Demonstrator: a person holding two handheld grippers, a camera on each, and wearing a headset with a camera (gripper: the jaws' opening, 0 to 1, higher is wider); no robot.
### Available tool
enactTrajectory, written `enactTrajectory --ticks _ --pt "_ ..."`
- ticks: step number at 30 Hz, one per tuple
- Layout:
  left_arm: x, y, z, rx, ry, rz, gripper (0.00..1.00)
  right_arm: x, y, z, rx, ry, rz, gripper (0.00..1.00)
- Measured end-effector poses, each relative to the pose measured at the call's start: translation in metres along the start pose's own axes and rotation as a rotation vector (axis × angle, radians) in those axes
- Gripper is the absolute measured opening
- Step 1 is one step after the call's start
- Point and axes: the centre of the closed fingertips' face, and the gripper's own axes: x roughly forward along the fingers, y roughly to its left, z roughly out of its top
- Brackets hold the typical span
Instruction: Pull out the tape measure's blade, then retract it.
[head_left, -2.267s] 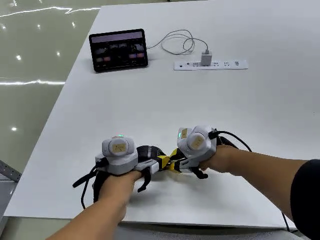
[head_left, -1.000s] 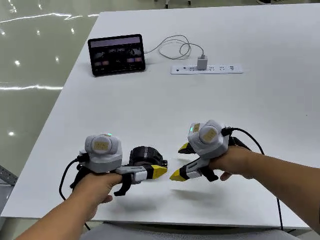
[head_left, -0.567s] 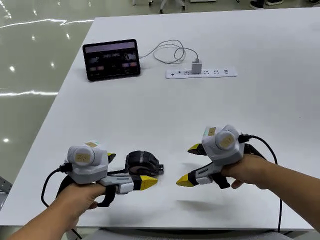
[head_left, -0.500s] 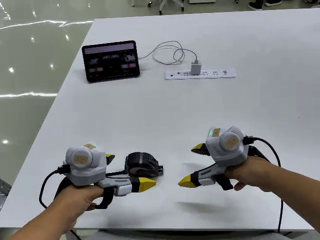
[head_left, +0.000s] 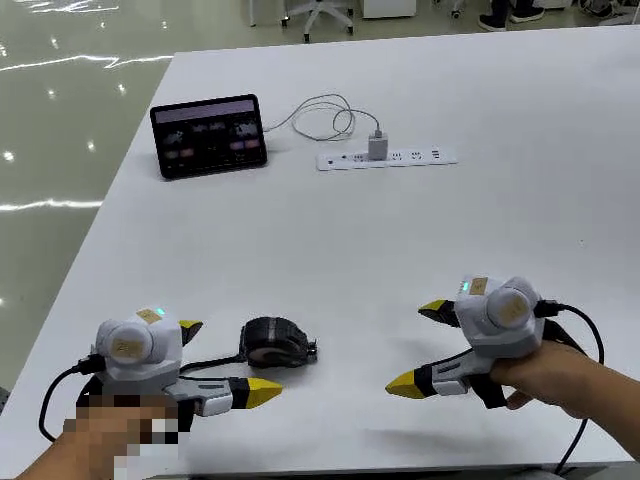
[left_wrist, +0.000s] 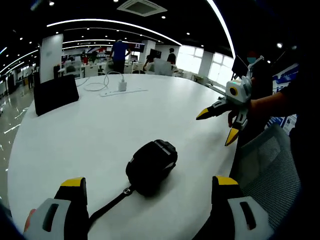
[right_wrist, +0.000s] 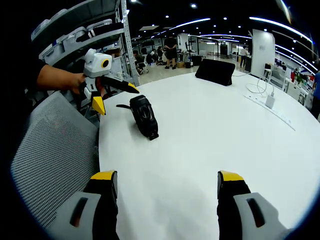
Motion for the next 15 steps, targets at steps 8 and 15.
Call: enactTrajectory --ticks 8,15 --pt "-0.022 0.012 0.002 -0.017 -0.03 0.024 1.0 -0.024 -0.002 -0.013 0.028 -0.023 -0.032 0.82" --pt "-0.033 0.011 0.001 -0.03 -0.045 0.054 1.0 -0.058 -0.017 -0.022 0.096 -0.08 -0.1 0.86"
